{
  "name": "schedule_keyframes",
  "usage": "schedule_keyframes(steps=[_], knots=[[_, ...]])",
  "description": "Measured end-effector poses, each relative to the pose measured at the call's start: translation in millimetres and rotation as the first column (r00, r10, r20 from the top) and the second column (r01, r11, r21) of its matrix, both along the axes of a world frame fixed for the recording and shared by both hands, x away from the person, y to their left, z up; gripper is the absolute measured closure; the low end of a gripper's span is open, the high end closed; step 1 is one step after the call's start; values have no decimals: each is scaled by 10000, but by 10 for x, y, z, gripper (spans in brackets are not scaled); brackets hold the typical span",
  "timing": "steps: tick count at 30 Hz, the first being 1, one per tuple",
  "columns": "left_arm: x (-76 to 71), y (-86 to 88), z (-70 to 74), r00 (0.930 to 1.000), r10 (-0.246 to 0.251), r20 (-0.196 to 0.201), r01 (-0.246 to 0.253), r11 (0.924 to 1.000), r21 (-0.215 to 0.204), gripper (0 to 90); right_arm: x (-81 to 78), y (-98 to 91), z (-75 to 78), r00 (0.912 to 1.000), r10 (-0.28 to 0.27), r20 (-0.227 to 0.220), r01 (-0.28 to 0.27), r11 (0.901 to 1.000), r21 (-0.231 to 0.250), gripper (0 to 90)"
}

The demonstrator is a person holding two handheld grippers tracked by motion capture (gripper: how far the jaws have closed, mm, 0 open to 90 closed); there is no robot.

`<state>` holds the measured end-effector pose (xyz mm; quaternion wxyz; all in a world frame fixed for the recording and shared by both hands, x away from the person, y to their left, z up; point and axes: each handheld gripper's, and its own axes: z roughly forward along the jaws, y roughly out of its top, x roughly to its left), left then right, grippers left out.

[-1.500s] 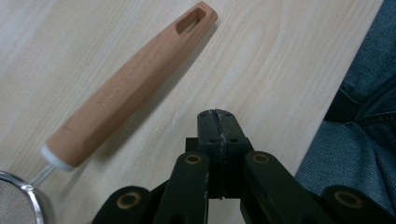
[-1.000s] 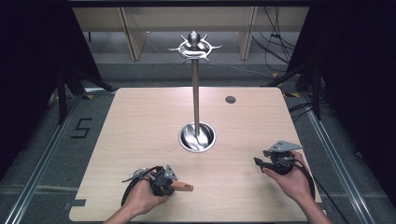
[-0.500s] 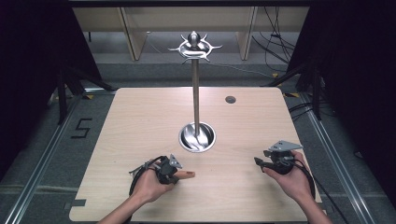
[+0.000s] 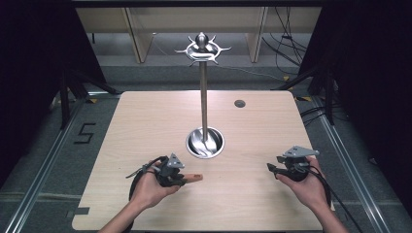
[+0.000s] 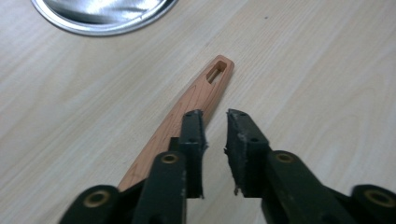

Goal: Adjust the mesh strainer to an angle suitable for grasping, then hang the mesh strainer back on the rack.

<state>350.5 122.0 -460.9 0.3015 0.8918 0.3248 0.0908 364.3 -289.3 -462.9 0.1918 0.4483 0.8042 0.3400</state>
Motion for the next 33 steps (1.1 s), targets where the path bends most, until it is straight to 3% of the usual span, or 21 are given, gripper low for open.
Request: schedule_keyframes(steps=[5,6,11,13,15,18,21,23,24,25,27,28,31,32,33], knots=[[-48,211,63,9984,7,564,1,9999,-141,549,2,-63,-1,9994,125,309,-123,9999,-69,502],[-42,320,59,9969,66,779,-7,9971,-754,521,6,-87,-2,9994,152,318,-149,9998,-89,502],[-50,426,37,9961,200,854,-102,9935,-1132,426,15,-110,4,9990,174,421,-171,9998,-74,501],[-45,425,37,9957,130,921,-35,9947,-1024,411,2,-119,18,9997,-18,234,19,10000,-33,501],[-36,409,32,9947,187,1013,-92,9956,-931,400,1,-133,8,9993,-12,375,12,10000,-4,501],[-39,392,14,9962,100,868,-5,9940,-1090,393,-9,-143,16,9995,-139,281,135,9998,148,501],[-51,375,10,9961,123,876,-25,9937,-1117,386,-12,-147,23,9991,-90,415,91,10000,-27,499],[-66,365,23,9963,-4,861,103,9934,-1141,384,-24,-128,38,9997,-146,217,144,9999,85,499],[-64,367,28,9959,-29,909,124,9945,-1039,384,-16,-140,37,9988,-16,485,25,9998,-181,499],[-69,361,37,9960,-78,889,170,9946,-1026,383,-10,-135,34,9985,46,554,-38,9999,-146,498],[-58,352,57,9951,-196,964,283,9956,-893,384,-3,-119,36,9995,-61,306,60,10000,18,498],[-44,346,73,9952,-301,934,382,9955,-863,388,13,-131,23,9989,68,471,-58,9997,-219,491],[26,311,130,9963,-582,627,650,9916,-1123,393,3,-141,3,9993,-110,368,112,9999,-46,486],[90,282,188,9952,-781,583,828,9932,-821,396,-1,-154,4,9995,-64,325,65,10000,-32,486],[90,282,188,9952,-781,583,828,9932,-821,397,-1,-154,4,9995,-64,325,65,10000,-32,486]])
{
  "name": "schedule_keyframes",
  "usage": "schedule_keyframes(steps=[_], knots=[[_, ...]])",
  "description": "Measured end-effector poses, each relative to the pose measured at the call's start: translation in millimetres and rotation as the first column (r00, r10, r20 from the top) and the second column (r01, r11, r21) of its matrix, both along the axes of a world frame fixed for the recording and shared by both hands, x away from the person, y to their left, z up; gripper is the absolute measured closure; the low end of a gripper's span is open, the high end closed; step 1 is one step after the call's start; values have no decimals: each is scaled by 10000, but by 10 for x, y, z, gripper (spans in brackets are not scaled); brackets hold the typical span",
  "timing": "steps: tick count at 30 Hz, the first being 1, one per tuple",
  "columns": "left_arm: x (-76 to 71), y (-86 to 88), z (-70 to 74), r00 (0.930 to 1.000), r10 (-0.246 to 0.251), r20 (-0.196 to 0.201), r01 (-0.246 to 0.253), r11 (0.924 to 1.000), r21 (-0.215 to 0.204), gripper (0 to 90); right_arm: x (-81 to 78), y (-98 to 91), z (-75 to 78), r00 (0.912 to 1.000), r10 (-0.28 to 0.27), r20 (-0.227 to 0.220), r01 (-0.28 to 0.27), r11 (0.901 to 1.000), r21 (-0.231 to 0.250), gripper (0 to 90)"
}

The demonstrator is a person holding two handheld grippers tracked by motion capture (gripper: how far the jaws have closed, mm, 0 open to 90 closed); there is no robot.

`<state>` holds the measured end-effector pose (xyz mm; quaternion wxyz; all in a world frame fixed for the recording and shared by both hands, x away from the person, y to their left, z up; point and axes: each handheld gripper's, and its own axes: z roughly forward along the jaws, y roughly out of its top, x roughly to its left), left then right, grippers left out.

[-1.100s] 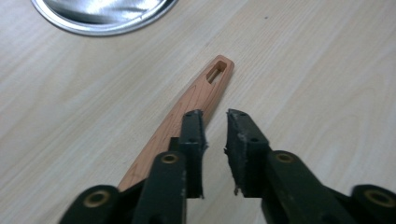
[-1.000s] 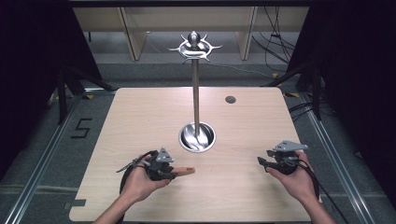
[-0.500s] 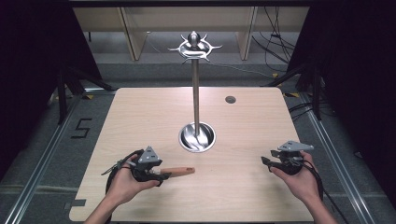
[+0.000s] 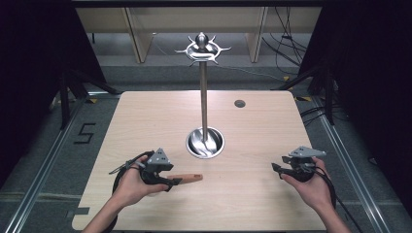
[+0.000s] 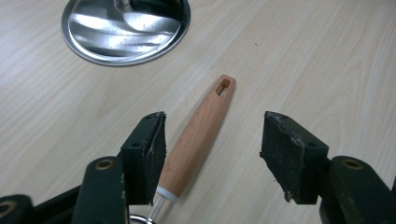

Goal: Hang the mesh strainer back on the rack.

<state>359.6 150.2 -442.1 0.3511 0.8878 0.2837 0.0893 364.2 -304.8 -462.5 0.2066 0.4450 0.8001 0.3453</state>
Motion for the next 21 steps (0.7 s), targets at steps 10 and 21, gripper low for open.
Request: schedule_keyframes(steps=[10,21], knots=[[316,-235,21,9715,-1968,-1324,2260,9375,2646,405,-2,61,23,10000,-89,-39,89,9999,-47,484],[499,-365,-198,9228,-2558,-2880,3733,7782,5050,504,-20,131,3,9989,-121,-445,131,9996,232,481]])
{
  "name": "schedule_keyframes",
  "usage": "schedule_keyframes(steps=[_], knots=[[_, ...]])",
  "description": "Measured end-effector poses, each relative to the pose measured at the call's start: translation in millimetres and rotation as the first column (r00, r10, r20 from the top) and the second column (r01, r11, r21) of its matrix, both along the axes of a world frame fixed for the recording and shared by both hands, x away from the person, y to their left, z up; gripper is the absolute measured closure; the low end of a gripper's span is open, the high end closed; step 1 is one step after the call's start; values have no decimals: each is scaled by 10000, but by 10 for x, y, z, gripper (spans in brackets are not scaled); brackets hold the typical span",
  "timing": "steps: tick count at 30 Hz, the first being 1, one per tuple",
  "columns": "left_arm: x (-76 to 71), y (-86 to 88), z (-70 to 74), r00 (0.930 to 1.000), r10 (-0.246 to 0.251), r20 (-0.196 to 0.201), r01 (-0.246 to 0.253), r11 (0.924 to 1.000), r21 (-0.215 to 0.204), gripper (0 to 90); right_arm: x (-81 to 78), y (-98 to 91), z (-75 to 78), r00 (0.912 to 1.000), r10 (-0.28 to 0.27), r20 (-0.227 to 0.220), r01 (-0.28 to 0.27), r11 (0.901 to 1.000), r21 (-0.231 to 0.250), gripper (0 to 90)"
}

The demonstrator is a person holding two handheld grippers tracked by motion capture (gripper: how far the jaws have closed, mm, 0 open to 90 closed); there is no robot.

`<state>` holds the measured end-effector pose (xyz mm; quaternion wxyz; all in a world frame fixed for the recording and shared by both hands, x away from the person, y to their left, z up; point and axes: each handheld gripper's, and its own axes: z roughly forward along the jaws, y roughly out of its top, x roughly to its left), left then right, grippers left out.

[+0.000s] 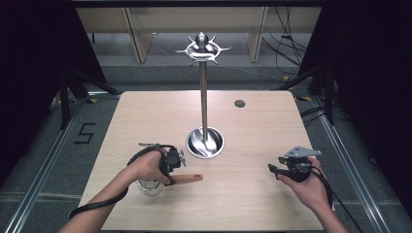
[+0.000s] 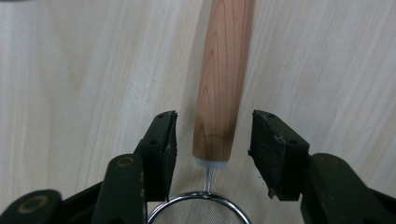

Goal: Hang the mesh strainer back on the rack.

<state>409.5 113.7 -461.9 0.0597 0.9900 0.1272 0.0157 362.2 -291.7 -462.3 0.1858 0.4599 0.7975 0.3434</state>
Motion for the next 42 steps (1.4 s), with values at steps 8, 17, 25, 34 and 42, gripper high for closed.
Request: schedule_keyframes(steps=[8,17,25,34,42], knots=[[83,-76,-109,9968,-54,-796,108,9977,676,613,-12,-12,2,9998,35,-212,-35,10000,34,475],[81,-96,-152,9956,-31,-937,127,9947,1016,676,-5,-27,-7,9998,197,85,-197,9998,-59,474],[27,-23,-83,9990,287,-346,-276,9992,297,680,-7,-7,-18,9998,165,135,-166,9999,23,474],[-58,245,135,9940,1092,-18,-1073,9733,-2028,681,-6,-22,-11,9996,251,83,-250,9996,-150,474],[-146,381,204,9817,1880,294,-1665,9236,-3453,681,-6,-17,-7,9997,205,143,-204,9998,-56,474]])
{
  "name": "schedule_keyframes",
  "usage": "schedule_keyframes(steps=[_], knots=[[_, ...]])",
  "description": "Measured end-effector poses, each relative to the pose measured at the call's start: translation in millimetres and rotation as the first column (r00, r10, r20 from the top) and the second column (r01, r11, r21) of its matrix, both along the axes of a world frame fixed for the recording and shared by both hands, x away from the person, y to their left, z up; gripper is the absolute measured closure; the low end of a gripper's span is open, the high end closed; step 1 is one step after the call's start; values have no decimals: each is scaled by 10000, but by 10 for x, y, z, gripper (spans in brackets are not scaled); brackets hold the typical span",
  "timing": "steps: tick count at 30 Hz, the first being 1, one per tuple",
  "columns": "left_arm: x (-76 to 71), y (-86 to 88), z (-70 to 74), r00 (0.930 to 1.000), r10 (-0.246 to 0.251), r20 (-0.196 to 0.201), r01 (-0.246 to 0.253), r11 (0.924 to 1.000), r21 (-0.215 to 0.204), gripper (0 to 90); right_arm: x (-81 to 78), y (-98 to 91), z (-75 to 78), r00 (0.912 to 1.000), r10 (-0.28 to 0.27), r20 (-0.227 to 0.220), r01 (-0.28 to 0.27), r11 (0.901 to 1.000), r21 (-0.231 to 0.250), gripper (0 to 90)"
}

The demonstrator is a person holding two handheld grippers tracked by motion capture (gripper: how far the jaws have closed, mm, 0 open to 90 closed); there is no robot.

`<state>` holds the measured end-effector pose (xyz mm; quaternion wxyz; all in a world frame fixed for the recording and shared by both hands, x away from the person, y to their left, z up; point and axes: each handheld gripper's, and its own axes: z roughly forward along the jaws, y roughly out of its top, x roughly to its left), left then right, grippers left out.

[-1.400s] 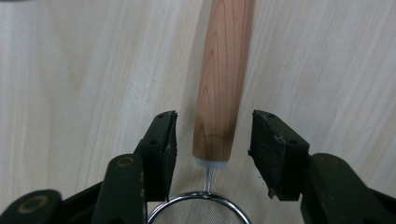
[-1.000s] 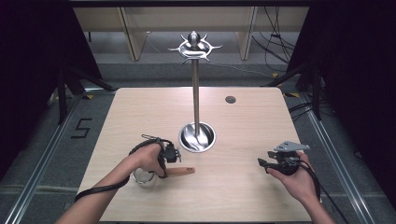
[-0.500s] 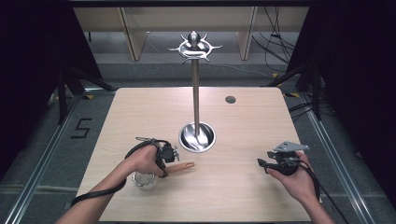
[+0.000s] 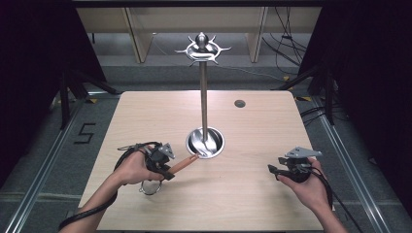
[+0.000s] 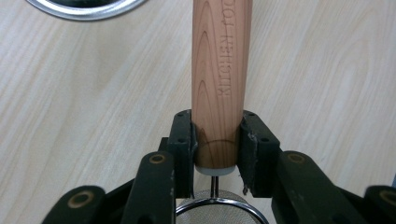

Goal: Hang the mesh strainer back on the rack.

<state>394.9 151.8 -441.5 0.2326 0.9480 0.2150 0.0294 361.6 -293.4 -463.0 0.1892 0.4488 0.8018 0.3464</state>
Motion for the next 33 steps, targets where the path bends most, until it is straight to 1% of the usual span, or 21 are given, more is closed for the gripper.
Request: schedule_keyframes(steps=[1,2,7,9,10,12,14,15,16,17,18,19,20,22,23,24,27,28,31,32,33], knots=[[-15,9,8,9999,97,57,-97,9999,-81,682,5,-16,8,9999,103,83,-101,9998,-185,474],[-62,2,0,9990,441,102,-435,9976,-536,682,7,-17,6,9999,75,91,-73,9998,-195,474],[-112,15,43,9971,710,261,-682,9930,-959,682,6,-16,2,10000,66,54,-65,9998,-196,474],[-132,19,66,9961,800,372,-751,9902,-1181,681,24,-24,-7,9992,205,344,-196,9995,-246,474],[-149,21,82,9931,1056,512,-966,9833,-1546,682,23,-25,-4,9993,228,297,-221,9994,-265,474],[-159,23,94,9903,1244,623,-1122,9787,-1717,682,19,-26,-1,9994,224,245,-217,9994,-262,474],[-194,9,126,9757,2060,742,-1810,9495,-2564,682,23,-25,-7,9992,199,358,-190,9995,-249,474],[-194,9,126,9757,2060,742,-1810,9495,-2564,682,23,-25,-7,9992,199,358,-190,9995,-249,474],[-215,3,153,9683,2401,696,-2072,9267,-3135,682,3,-20,10,9999,19,133,-15,9997,-260,474],[-215,3,153,9683,2401,696,-2072,9267,-3135,682,3,-20,10,9999,19,133,-15,9997,-260,474],[-234,3,186,9558,2832,797,-2375,9027,-3589,681,-7,-8,21,9999,-139,-55,138,9998,-110,474],[-234,3,186,9558,2832,797,-2375,9027,-3589,682,-7,-8,21,9999,-139,-55,138,9998,-110,474],[-260,-12,203,9508,2984,829,-2454,8892,-3862,681,-7,-9,21,9999,-149,-53,149,9998,-103,474],[-279,-22,211,9496,2980,971,-2384,8878,-3937,681,-7,-9,22,9999,-145,-46,145,9998,-105,474],[-300,-37,218,9457,3077,1048,-2428,8829,-4019,681,-7,-9,22,9999,-145,-46,145,9998,-105,474],[-327,-63,232,9426,3163,1072,-2432,8701,-4287,681,-4,-8,16,9999,-125,-17,125,9999,-37,474],[-343,-75,249,9414,3179,1124,-2379,8624,-4469,681,6,-25,6,9998,35,205,-28,9994,-345,474],[-354,-93,252,9369,3319,1098,-2457,8486,-4686,681,5,-16,7,9999,12,135,-10,9998,-176,474],[-360,-105,269,9349,3392,1040,-2438,8273,-5061,681,-16,22,13,9995,-192,-268,198,9995,245,474],[-356,-119,284,9251,3656,1026,-2583,8038,-5360,681,-2,-3,5,10000,-36,31,36,10000,19,474],[-356,-119,284,9251,3656,1026,-2583,8038,-5360,681,-2,-3,5,10000,-36,31,36,10000,19,474]])
